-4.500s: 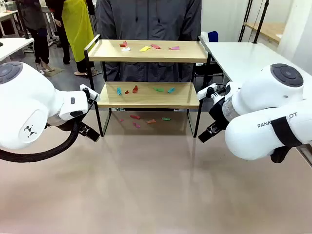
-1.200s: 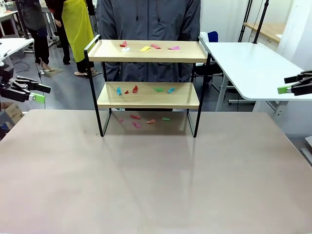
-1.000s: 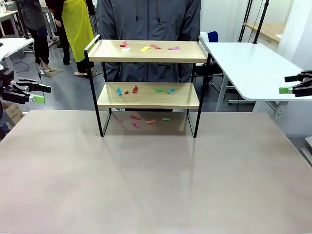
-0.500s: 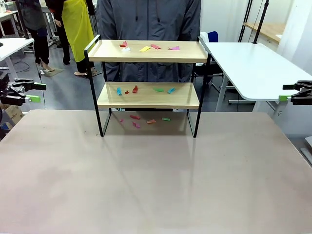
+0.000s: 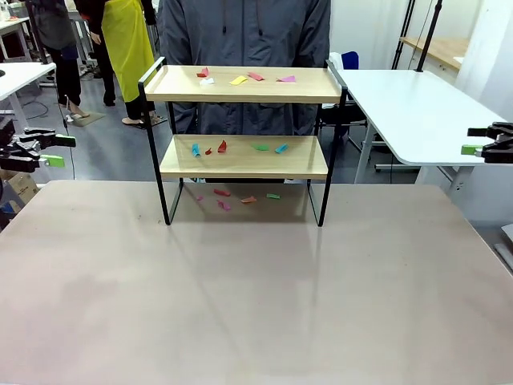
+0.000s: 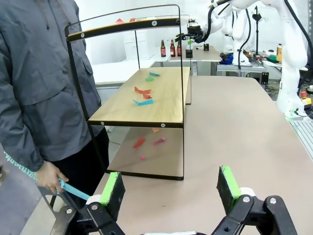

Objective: Clean the shelf.
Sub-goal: Pick up the Duster handed by the human.

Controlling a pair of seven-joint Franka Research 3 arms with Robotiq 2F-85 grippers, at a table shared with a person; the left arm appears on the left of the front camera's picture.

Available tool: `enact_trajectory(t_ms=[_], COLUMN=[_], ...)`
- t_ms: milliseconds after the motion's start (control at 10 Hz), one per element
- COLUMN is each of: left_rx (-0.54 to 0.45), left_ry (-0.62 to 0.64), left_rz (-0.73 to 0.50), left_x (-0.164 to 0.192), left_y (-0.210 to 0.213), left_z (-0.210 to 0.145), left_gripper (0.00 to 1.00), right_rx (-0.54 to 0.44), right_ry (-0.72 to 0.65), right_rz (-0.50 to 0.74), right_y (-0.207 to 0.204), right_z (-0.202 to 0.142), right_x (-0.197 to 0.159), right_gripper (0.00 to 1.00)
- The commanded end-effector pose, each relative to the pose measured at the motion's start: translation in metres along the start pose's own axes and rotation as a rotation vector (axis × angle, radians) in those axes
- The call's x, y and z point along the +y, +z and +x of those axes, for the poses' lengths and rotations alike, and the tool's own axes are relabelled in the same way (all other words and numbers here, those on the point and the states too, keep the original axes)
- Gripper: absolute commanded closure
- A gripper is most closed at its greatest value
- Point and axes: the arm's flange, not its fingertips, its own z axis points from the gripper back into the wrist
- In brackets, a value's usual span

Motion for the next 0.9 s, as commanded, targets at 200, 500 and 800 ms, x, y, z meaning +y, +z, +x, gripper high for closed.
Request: enact_trajectory(t_ms=[200, 500, 800], left_rx=[-0.084, -0.093, -0.055], left_ry=[-0.045, -0.042, -0.019], left_rz=[-0.014, -0.007, -0.021], left_x=[-0.0013, -0.0059, -0.0062], left_y=[0.0085, 0.0101, 0.0108], left_z=[0.0071, 0.0086, 0.0053], left_gripper=[0.00, 0.00, 0.00], right_rx=[-0.076, -0.077, -0.043], right_ry=[0.054, 0.053, 0.022], right_rz=[-0.011, -0.011, 0.002], right_y=[0.0033, 0.0037, 0.0057], right_z=[0.0136, 0.0132, 0.0131], right_x=[0.0049, 0.0058, 0.0013], right_gripper=[0.00, 0.00, 0.00])
